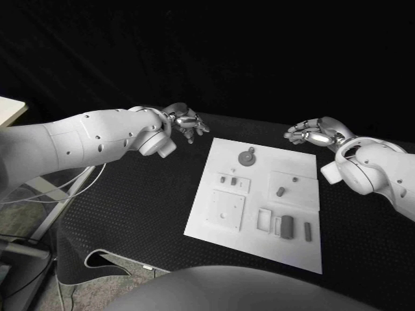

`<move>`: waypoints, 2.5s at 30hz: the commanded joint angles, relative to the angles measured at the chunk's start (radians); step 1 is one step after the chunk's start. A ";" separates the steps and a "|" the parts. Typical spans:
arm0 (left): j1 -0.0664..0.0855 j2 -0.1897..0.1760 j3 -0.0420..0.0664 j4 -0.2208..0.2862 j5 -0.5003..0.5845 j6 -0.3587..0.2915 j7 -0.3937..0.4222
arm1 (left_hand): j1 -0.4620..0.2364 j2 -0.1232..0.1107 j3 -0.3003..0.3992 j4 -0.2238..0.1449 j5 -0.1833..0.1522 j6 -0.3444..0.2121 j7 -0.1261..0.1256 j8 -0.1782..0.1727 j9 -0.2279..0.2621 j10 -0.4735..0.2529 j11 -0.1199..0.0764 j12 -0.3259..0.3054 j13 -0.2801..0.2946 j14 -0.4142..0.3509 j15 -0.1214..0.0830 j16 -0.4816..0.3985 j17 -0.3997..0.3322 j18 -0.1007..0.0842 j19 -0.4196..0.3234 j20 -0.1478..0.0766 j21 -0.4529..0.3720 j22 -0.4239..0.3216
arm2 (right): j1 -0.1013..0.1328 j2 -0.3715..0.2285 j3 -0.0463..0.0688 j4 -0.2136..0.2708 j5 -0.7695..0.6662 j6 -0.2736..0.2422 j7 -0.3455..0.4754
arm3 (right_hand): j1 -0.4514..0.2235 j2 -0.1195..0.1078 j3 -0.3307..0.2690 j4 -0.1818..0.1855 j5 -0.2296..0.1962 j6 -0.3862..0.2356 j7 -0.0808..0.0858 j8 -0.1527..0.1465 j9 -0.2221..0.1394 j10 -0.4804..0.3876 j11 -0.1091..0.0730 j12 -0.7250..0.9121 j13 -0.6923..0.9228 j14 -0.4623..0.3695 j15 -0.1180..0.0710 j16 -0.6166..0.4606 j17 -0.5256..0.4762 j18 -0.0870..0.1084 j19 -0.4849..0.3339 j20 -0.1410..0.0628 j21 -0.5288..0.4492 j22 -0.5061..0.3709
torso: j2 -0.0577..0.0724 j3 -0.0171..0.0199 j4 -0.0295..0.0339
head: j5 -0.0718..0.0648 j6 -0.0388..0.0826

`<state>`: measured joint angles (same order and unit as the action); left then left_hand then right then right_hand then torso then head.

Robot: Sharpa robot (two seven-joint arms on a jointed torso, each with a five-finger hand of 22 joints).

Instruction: Assemble the parts on the task board

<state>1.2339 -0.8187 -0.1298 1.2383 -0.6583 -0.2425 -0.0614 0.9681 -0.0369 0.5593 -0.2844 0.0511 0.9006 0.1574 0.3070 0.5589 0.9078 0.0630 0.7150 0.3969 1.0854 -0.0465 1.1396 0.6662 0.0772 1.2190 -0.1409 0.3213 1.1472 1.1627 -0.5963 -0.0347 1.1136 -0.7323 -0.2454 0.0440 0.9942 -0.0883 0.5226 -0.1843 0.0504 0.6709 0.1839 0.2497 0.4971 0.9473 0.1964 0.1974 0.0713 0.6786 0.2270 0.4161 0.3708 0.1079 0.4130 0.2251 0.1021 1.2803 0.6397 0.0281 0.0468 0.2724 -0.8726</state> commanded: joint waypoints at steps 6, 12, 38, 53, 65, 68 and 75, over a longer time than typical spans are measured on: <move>0.005 -0.014 0.000 0.013 0.014 -0.001 0.019 | -0.001 -0.022 -0.004 0.002 -0.002 -0.007 0.004 0.001 -0.001 0.022 0.008 -0.047 -0.033 -0.019 0.008 -0.053 -0.017 -0.021 -0.022 0.009 -0.045 -0.037 | -0.006 0.001 -0.001 -0.002 -0.025 0.023 0.019 | 0.014 0.003 -0.002 -0.015 -0.002 -0.007 0.065 0.007 -0.002 0.008 -0.002 -0.005 -0.001 0.007 -0.003 -0.004 0.002 0.017 0.010 0.000 -0.007 0.003 | -0.021 0.0027 0.0093 | 0.134 0.000; 0.005 -0.014 0.000 0.012 0.037 -0.009 0.045 | -0.036 -0.037 -0.021 0.001 -0.001 -0.025 0.011 -0.007 -0.005 -0.003 0.043 -0.115 -0.073 -0.129 0.049 -0.189 -0.078 -0.048 -0.138 0.044 -0.138 -0.092 | -0.009 0.001 -0.001 -0.002 -0.027 0.024 0.024 | 0.017 0.003 -0.002 -0.022 -0.002 -0.006 0.065 0.007 -0.003 0.009 -0.002 -0.005 -0.001 0.008 -0.003 -0.004 0.002 0.018 0.011 0.001 -0.009 0.004 | -0.022 0.0019 0.0089 | 0.145 0.000; 0.005 0.003 0.000 -0.008 0.161 -0.041 0.174 | -0.052 -0.087 -0.122 0.001 -0.002 -0.185 -0.017 -0.066 -0.040 -0.179 0.066 -0.470 -0.293 -0.503 0.250 -0.714 -0.311 -0.059 -0.563 0.249 -0.258 -0.391 | -0.012 -0.007 -0.001 -0.010 0.001 -0.013 0.057 | 0.006 0.002 -0.006 -0.021 -0.002 -0.007 0.065 0.008 -0.004 0.009 -0.002 -0.005 -0.001 0.009 -0.003 -0.004 0.002 0.018 0.014 0.002 -0.012 0.006 | -0.015 0.0052 0.0074 | 0.063 0.000; 0.005 0.030 0.000 -0.025 0.165 0.028 0.176 | -0.096 -0.108 -0.133 0.019 -0.001 -0.193 -0.014 -0.058 -0.033 -0.151 0.066 -0.513 -0.317 -0.492 0.285 -0.732 -0.315 -0.016 -0.562 0.278 -0.252 -0.419 | -0.012 -0.011 -0.001 -0.020 0.006 -0.017 0.061 | 0.002 0.000 -0.007 -0.020 -0.002 -0.007 0.065 0.008 -0.004 0.009 -0.001 -0.005 -0.001 0.008 -0.002 -0.005 0.002 0.018 0.014 0.002 -0.014 0.007 | -0.012 0.0046 0.0071 | 0.016 0.000; 0.005 0.042 0.000 -0.030 0.187 0.041 0.201 | -0.098 -0.052 -0.143 -0.003 -0.001 -0.133 0.038 -0.030 -0.026 -0.019 0.128 -0.489 -0.310 -0.377 0.252 -0.687 -0.291 0.016 -0.459 0.258 -0.223 -0.427 | -0.012 -0.014 -0.001 -0.021 0.010 -0.018 0.063 | -0.001 0.000 -0.007 -0.017 -0.002 -0.008 0.066 0.009 -0.005 0.008 -0.001 -0.005 -0.001 0.008 -0.002 -0.005 0.002 0.018 0.014 0.003 -0.015 0.008 | -0.011 0.0062 0.0037 | -0.005 0.000; 0.005 0.042 0.000 -0.029 0.190 0.039 0.201 | -0.094 -0.047 -0.144 -0.003 -0.001 -0.129 0.043 -0.029 -0.028 -0.006 0.133 -0.492 -0.311 -0.370 0.250 -0.688 -0.290 0.015 -0.451 0.255 -0.225 -0.431 | -0.012 -0.014 -0.001 -0.022 0.011 -0.019 0.063 | -0.002 0.000 -0.007 -0.017 -0.002 -0.008 0.066 0.009 -0.005 0.008 -0.001 -0.005 -0.001 0.008 -0.002 -0.005 0.002 0.019 0.014 0.003 -0.015 0.008 | -0.011 0.0055 0.0059 | -0.009 0.000; 0.005 0.045 0.000 -0.032 0.199 0.038 0.209 | -0.091 -0.041 -0.146 -0.002 -0.001 -0.126 0.048 -0.029 -0.030 0.003 0.132 -0.496 -0.314 -0.363 0.248 -0.689 -0.289 0.014 -0.443 0.253 -0.227 -0.436 | -0.012 -0.010 -0.001 -0.026 0.012 -0.021 0.066 | -0.005 0.001 -0.007 -0.015 -0.002 -0.008 0.066 0.009 -0.005 0.008 -0.001 -0.005 -0.001 0.008 -0.002 -0.005 0.002 0.019 0.014 0.003 -0.016 0.008 | -0.011 0.0040 0.0065 | -0.033 0.002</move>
<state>1.2374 -0.7760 -0.1309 1.2065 -0.4766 -0.2159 0.1221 0.8788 -0.0892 0.4166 -0.2839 0.0512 0.7686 0.1951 0.2728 0.5298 0.9027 0.1964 0.2236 0.0849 0.7167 0.2017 0.4492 0.3769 0.0778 0.7671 0.1126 0.0978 0.7123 1.1513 -0.6077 -0.0359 1.0897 -0.7224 -0.2635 0.0944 1.0021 -0.0883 0.5189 -0.1999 0.0503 0.6709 0.1839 0.2532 0.4927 0.9509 0.1928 0.1974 0.0712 0.6817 0.2238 0.4161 0.3713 0.1080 0.4202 0.2250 0.0910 1.2876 0.6289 0.0328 0.0525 0.2514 -0.8727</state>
